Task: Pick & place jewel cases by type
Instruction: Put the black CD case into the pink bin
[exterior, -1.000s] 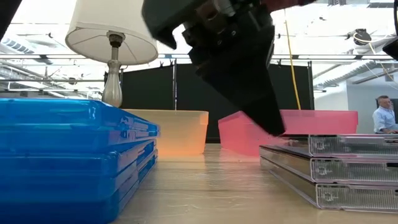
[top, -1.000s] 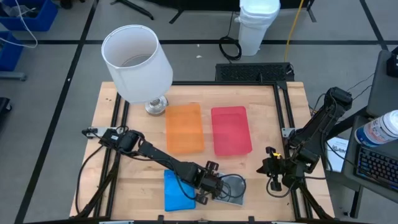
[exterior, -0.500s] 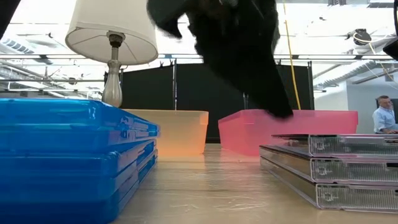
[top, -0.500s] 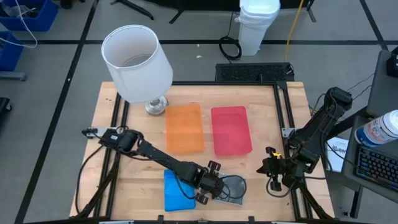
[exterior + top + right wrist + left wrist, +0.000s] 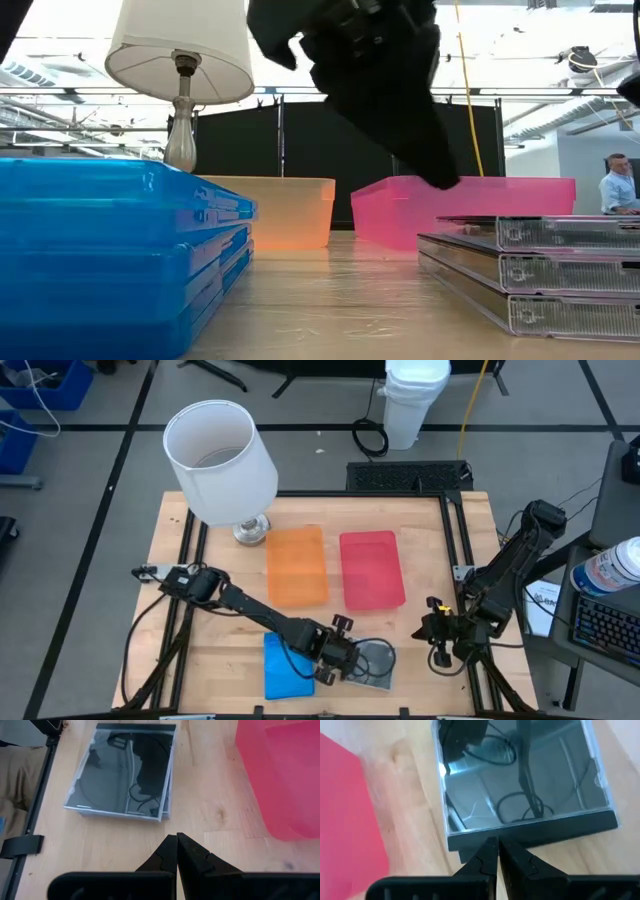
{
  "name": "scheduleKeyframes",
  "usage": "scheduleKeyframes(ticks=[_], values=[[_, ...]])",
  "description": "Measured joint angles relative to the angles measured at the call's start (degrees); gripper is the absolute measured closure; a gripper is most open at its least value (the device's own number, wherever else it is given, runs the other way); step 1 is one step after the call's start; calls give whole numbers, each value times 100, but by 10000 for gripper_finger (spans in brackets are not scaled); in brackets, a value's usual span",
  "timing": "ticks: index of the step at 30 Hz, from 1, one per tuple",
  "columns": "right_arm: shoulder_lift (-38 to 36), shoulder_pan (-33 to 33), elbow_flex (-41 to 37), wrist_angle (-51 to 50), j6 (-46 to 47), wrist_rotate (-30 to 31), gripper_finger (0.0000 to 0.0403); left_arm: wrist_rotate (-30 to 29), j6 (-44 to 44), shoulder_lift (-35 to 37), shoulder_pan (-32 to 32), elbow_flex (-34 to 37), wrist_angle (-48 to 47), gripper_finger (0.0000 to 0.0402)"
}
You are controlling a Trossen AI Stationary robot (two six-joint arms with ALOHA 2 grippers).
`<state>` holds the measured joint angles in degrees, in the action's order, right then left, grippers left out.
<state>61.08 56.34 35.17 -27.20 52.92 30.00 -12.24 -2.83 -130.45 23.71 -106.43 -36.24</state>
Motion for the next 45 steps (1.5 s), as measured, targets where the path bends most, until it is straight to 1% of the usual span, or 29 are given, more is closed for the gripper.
scheduleKeyframes(ticks=[4, 8, 14, 18, 22, 25, 29, 31, 33, 36, 39, 42, 45], values=[[0, 0, -174, 132, 38, -15, 403, 10, 17, -4, -38, 0, -137, 376], [0, 0, -292, 240, 40, -19, 403, 18, 24, -72, -81, -2, -24, 376], [0, 2, -303, 256, 194, -52, 403, 26, 10, -176, -147, -1, -91, 376], [0, 2, -303, 283, 215, -285, 403, 26, -59, -216, -158, -2, 18, 376], [0, 2, -303, 302, 232, -321, 403, 19, -98, -260, -163, -2, 20, 376], [0, 2, -303, 299, 488, -346, 403, -9, -99, -269, -159, -4, 8, 376], [0, 2, -303, 299, 806, -789, 403, -86, -182, -269, -145, -4, 9, 376], [0, 2, -303, 294, 916, -944, 403, -274, -243, -245, -126, -4, -16, 376], [0, 1, -303, 295, 942, -975, 401, -477, -375, -193, -112, -4, -10, 376], [0, -35, -303, 292, 1013, -944, 385, -737, -512, -22, -82, -4, 6, 376], [0, -185, -303, 317, 1093, -935, 353, -769, -618, 167, -68, -4, 56, 376], [0, -412, -303, 402, 1116, -1081, 315, -681, -626, 278, 25, -4, 339, 376], [0, -650, -326, 470, 1111, -1272, 282, -243, -608, 303, 229, -5, 792, 376]])
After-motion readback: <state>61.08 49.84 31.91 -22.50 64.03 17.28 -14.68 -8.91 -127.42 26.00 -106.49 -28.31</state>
